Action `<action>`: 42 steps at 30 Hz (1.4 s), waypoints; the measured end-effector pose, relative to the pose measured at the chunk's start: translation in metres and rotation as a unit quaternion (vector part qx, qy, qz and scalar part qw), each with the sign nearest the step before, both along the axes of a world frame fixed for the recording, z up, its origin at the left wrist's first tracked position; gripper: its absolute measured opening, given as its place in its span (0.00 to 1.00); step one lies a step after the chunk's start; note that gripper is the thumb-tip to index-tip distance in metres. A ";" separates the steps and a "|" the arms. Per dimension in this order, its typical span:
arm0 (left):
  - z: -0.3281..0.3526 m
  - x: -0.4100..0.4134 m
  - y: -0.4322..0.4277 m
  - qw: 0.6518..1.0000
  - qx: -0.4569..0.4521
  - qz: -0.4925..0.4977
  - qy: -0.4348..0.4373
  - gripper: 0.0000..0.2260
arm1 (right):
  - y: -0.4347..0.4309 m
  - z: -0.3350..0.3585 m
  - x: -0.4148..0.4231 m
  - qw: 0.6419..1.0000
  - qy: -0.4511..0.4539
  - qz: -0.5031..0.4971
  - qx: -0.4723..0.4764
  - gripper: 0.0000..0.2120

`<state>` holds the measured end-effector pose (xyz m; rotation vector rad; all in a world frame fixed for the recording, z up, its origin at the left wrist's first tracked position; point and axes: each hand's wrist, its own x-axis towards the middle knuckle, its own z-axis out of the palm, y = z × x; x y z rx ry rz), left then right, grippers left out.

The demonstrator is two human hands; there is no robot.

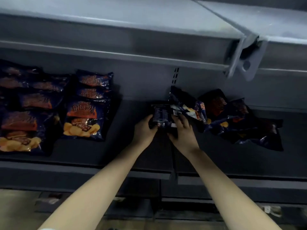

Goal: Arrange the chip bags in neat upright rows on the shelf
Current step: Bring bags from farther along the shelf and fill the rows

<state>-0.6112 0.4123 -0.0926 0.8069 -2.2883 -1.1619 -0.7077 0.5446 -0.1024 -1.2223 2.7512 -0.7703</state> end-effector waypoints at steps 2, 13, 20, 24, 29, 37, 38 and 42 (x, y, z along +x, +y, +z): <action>-0.003 0.007 -0.001 0.999 0.027 0.023 -0.004 0.21 | 0.002 -0.003 0.004 1.000 0.007 -0.002 -0.017 0.32; 0.053 0.038 0.014 0.987 0.038 0.044 0.150 0.09 | -0.016 0.013 0.030 0.984 0.051 0.045 -0.166 0.37; 0.085 0.079 0.002 0.967 0.051 0.090 0.233 0.09 | -0.031 0.043 0.056 0.866 -0.299 0.012 -0.401 0.22; 0.081 0.119 -0.025 0.957 0.169 0.136 0.194 0.22 | -0.040 0.048 0.057 0.715 -0.588 -0.013 -0.378 0.27; 0.074 0.154 -0.052 0.918 0.373 -0.017 0.133 0.30 | -0.039 0.047 0.076 0.701 -0.630 0.066 -0.329 0.17; 0.060 0.158 -0.055 0.966 0.236 -0.095 0.037 0.11 | -0.045 0.032 0.107 0.695 -0.613 0.052 -0.372 0.08; 0.060 0.160 -0.061 0.971 0.218 -0.091 0.031 0.12 | -0.047 0.033 0.108 0.696 -0.603 0.051 -0.385 0.10; 0.076 0.181 -0.096 0.974 0.145 -0.156 -0.083 0.14 | -0.048 0.055 0.100 0.808 -0.422 0.005 -0.410 0.23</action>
